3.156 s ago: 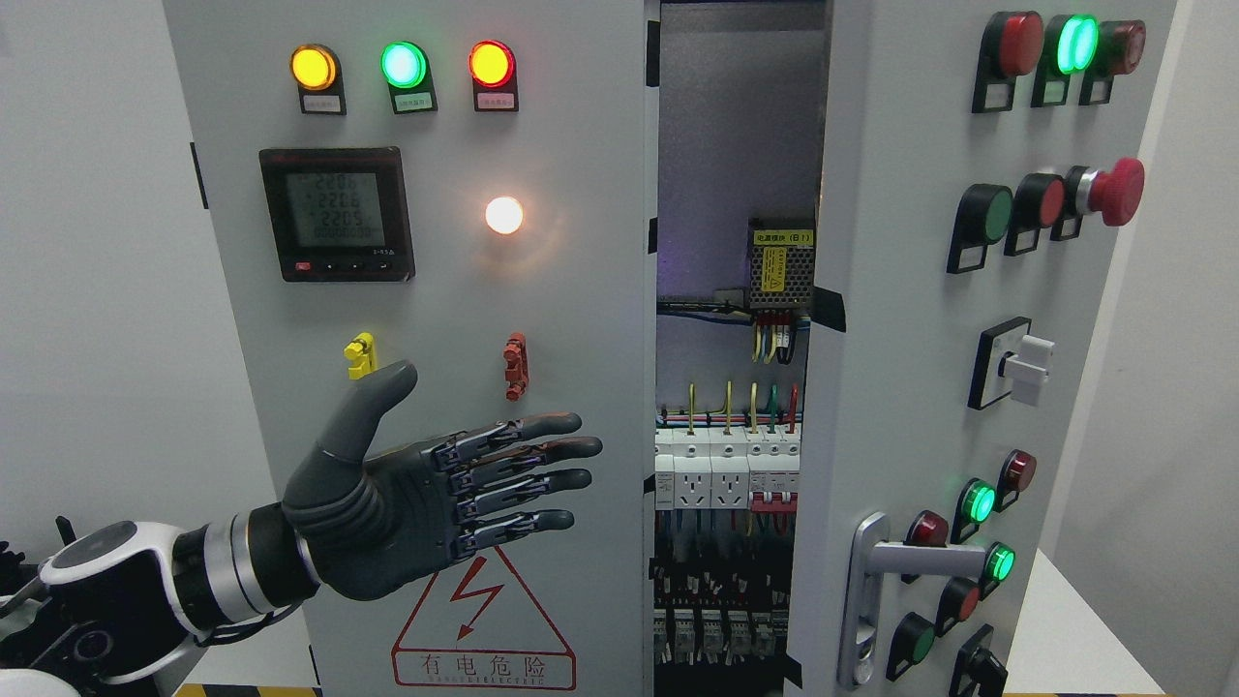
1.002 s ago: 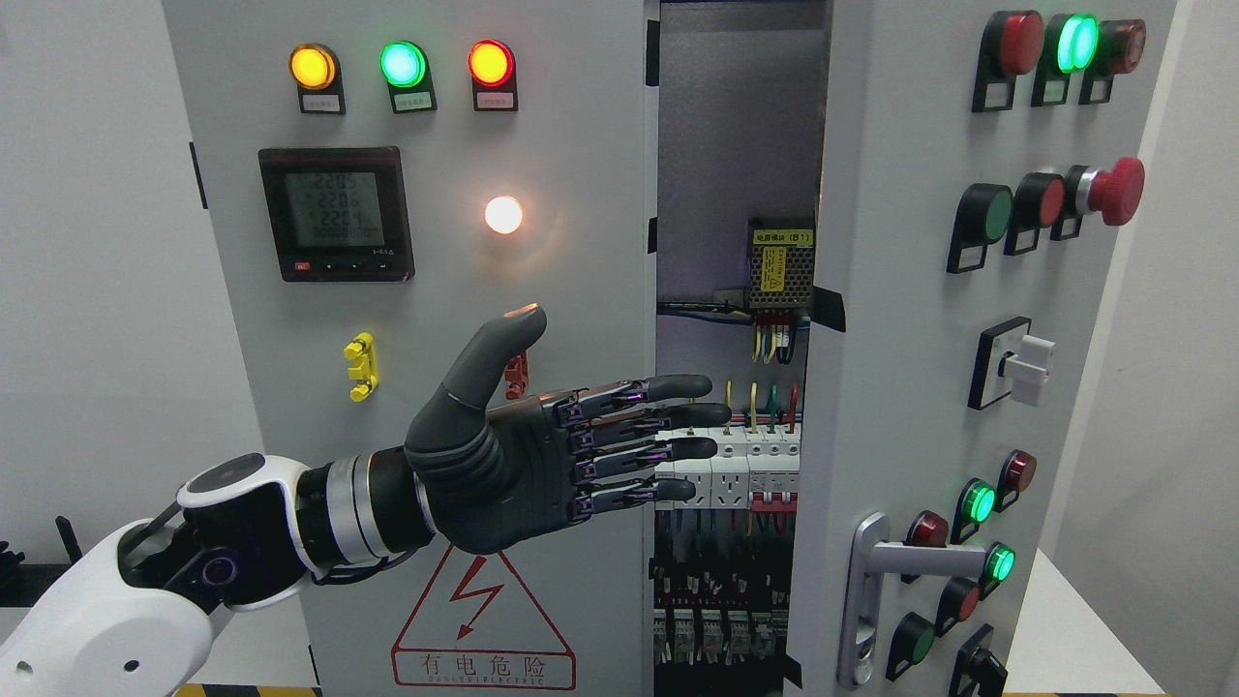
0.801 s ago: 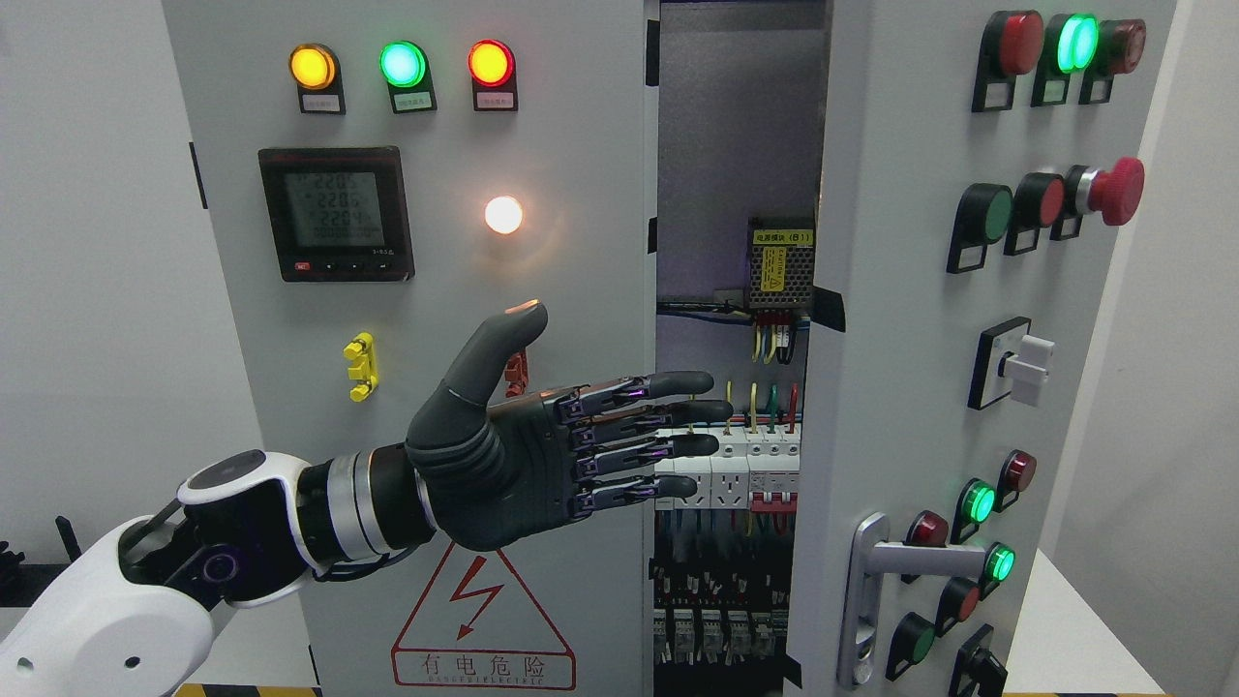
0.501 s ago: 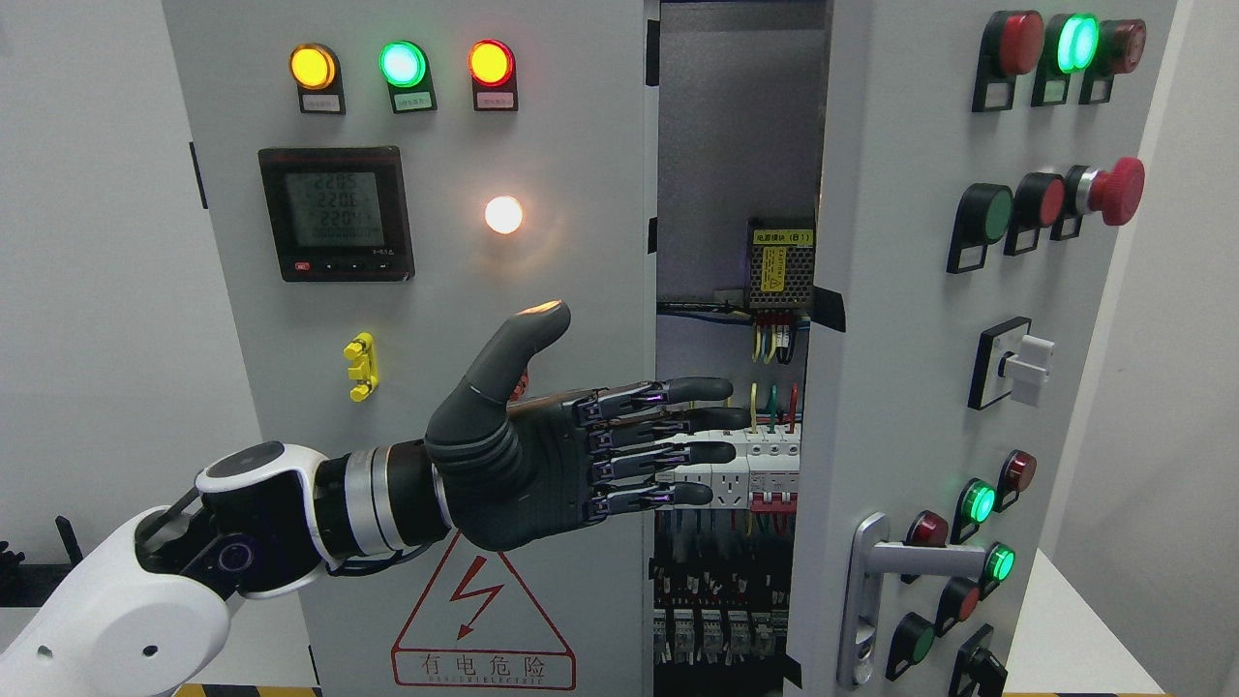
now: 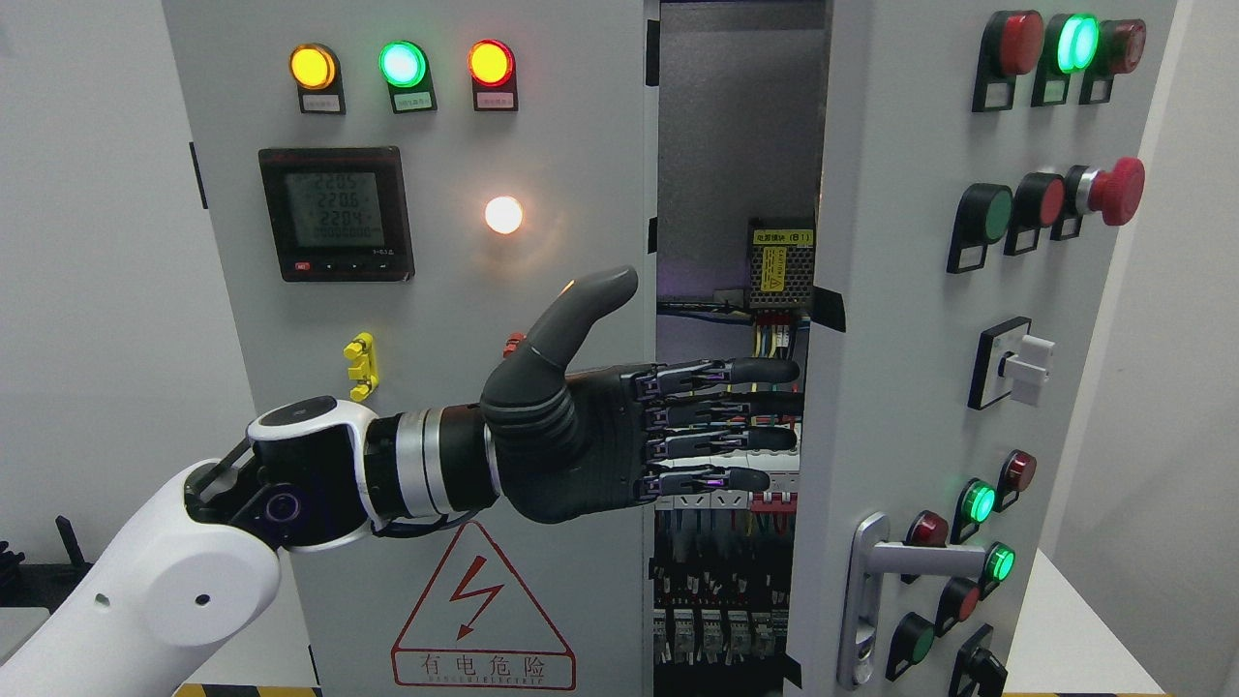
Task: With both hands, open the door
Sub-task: 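Push the door panel outward with the left hand, swinging it open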
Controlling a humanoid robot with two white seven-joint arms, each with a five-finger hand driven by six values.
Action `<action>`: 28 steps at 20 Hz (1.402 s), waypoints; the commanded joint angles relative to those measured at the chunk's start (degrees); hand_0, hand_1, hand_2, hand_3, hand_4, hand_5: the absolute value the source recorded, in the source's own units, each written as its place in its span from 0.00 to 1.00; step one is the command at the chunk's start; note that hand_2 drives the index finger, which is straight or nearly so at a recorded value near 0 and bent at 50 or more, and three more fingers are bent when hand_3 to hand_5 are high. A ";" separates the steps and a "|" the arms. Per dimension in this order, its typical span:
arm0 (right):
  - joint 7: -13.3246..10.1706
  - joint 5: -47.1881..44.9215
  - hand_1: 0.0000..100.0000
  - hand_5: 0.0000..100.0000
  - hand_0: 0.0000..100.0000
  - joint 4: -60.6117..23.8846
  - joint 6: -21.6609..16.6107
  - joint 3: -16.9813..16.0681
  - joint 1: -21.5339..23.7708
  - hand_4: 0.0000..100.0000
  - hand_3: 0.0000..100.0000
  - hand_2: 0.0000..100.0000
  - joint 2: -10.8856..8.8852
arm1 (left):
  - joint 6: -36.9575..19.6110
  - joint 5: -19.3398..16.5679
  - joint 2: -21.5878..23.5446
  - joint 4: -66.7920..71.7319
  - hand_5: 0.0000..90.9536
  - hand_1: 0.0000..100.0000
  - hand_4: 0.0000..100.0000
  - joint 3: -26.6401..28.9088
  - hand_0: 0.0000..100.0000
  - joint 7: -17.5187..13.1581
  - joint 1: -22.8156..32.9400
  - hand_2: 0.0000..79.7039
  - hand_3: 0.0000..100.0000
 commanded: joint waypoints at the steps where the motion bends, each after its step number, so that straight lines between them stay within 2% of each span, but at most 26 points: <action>1: 0.00 0.00 0.00 0.00 0.00 0.04 0.01 0.00 0.00 0.00 0.00 0.00 0.00 | 0.21 0.07 -8.31 5.95 0.00 0.00 0.04 0.32 0.00 -0.02 -1.78 0.00 0.00; 12: 0.00 0.00 0.00 0.00 0.00 -0.05 0.01 0.00 0.00 0.00 0.00 0.00 0.00 | -0.40 -0.80 -16.92 10.70 0.00 0.00 0.04 -0.38 0.00 0.60 -1.52 0.00 0.00; 17: 0.00 0.00 0.00 0.00 0.00 -0.05 0.01 0.00 0.00 0.00 0.00 0.00 0.00 | -0.75 -1.07 -18.95 10.88 0.00 0.00 0.04 -1.26 0.00 1.82 -1.61 0.00 0.00; 26: 0.00 0.00 0.00 0.00 0.00 0.04 0.01 0.00 0.00 0.00 0.00 0.00 0.00 | -1.19 -2.91 -24.14 11.14 0.00 0.00 0.04 -2.66 0.00 2.00 -1.70 0.00 0.00; 28: 0.00 0.00 0.00 0.00 0.00 0.04 0.01 0.00 0.00 0.00 0.00 0.00 0.00 | -1.19 -2.83 -24.84 10.97 0.00 0.00 0.04 -2.84 0.00 3.49 -2.14 0.00 0.00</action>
